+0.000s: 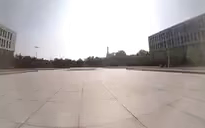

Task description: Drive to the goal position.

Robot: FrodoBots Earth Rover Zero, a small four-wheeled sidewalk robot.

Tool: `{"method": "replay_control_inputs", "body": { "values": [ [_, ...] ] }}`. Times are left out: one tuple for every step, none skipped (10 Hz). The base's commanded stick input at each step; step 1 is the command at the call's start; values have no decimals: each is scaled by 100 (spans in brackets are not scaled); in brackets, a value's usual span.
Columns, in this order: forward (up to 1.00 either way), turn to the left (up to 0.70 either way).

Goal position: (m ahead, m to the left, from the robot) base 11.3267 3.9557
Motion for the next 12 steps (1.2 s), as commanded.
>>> {"method": "replay_control_inputs", "body": {
  "values": [
    [70,0],
    [70,0],
    [70,0],
    [70,0],
    [70,0],
    [70,0],
    [70,0],
    [70,0],
    [70,0],
    [70,0],
    [70,0],
    [70,0]
  ]
}}
